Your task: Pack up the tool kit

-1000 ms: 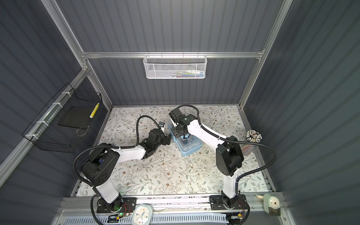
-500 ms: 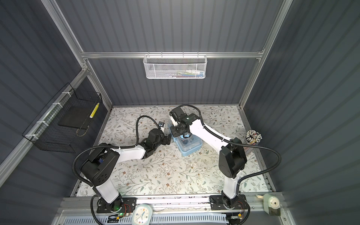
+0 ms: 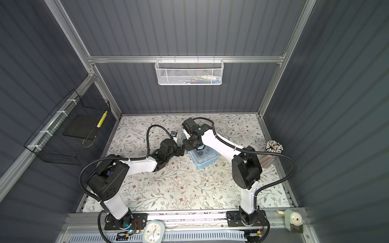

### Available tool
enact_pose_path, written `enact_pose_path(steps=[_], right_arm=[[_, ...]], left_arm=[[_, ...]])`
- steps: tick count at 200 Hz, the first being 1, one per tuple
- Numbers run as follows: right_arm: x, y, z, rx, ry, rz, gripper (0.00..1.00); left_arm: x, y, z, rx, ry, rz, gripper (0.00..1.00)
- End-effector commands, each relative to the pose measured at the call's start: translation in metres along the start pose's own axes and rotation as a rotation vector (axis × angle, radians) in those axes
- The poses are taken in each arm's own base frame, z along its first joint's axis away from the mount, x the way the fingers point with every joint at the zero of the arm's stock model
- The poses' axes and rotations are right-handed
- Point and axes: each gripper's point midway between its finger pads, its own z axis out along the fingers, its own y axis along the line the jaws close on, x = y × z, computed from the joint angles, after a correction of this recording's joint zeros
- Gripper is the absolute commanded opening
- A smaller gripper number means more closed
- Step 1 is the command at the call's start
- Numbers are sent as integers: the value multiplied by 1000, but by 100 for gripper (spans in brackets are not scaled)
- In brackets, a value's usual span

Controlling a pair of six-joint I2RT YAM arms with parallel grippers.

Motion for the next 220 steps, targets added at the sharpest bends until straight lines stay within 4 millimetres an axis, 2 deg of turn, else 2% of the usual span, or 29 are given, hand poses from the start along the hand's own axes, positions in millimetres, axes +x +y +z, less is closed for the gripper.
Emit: enact_pose_path(steps=[1, 92, 159, 220], right_arm=[[-1, 2, 0, 3, 8, 8, 10], [-3, -8, 7, 97, 23, 19, 12], [1, -11, 10, 119, 46, 21, 11], [-2, -9, 7, 129, 34, 14, 11]], left_arm=[[7, -3, 3, 22, 3, -22, 99], [13, -3, 3, 26, 16, -25, 99], [14, -4, 4, 33, 18, -32, 99], [15, -5, 4, 39, 22, -34, 99]])
